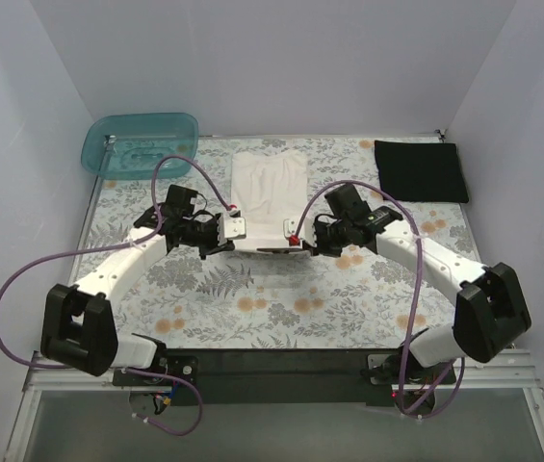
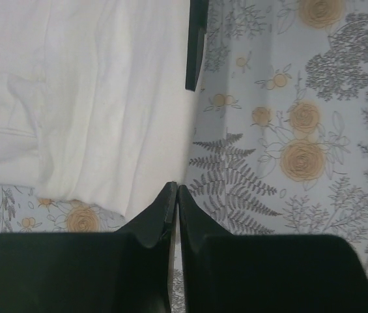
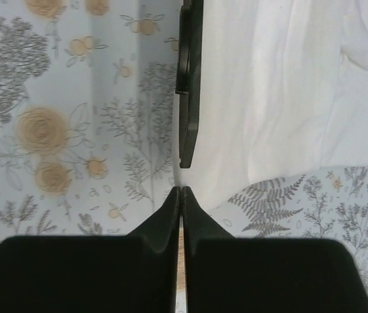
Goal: Fold and stack the t-shirts
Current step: Fold the tshirt
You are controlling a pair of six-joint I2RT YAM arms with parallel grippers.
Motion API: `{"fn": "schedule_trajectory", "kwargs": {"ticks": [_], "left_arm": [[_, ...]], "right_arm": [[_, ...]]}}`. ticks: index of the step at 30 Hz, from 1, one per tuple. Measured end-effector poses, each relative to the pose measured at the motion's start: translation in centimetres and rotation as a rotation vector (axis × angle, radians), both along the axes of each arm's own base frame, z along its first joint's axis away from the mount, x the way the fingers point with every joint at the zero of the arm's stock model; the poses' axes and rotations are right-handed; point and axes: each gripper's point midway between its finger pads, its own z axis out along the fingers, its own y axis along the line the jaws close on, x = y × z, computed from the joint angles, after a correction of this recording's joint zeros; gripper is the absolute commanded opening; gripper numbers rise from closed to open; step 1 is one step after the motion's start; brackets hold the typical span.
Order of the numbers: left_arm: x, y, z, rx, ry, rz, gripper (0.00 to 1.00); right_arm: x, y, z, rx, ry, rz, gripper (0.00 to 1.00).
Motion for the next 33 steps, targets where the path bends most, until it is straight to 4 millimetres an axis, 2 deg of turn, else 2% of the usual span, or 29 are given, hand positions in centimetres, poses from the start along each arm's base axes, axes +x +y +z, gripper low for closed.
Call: {"fn": "schedule_trajectory", "kwargs": {"ticks": [5,8,10,13,15,17,20,23,27,30,33], "left_arm": [[-4.1,-0.2,1.9,-0.022,0.050,-0.031,0.00],[-6.6,0.2,3.0,-0.038,0.108,-0.031,0.00],[-7.6,0.3,3.8,-0.044,0.159,-0.020,0.00],[-6.9,-0.1,5.6,-0.054,0.180,0.006,0.00],[-5.3,-0.5,6.7,-0.067,0.171,0.029,0.00],[-3.0,-0.8,7.2,-0.078,0.165,0.060,0.00],[1.5,-0.7,6.6,-0.084,0.169,0.112,0.00],[6.3,-0.7,4.8,-0.083,0.183,0.153,0.00],[11.5,-0.6,1.7,-0.083,0.190,0.194,0.00],[14.9,-0.5,-0.7,-0.080,0.183,0.221,0.00],[17.4,-0.6,-3.1,-0.078,0.172,0.240,0.00]], "right_arm": [[-5.3,-0.4,1.1,0.003,0.047,0.074,0.01],[-8.4,-0.3,2.6,0.029,0.071,0.114,0.01],[-9.3,-0.4,3.4,0.043,0.085,0.117,0.01],[-8.8,-0.3,4.2,0.043,0.091,0.101,0.01],[-7.2,-0.4,4.6,0.038,0.093,0.073,0.01],[-4.7,-0.4,4.8,0.035,0.088,0.037,0.01],[-0.7,-0.4,4.0,0.015,0.095,-0.003,0.01],[3.3,-0.1,2.6,-0.004,0.110,-0.020,0.01],[9.0,0.3,0.0,-0.021,0.137,-0.046,0.01],[13.3,0.5,-2.0,-0.023,0.140,-0.073,0.01],[16.0,0.6,-4.0,-0.030,0.139,-0.083,0.01]]}}
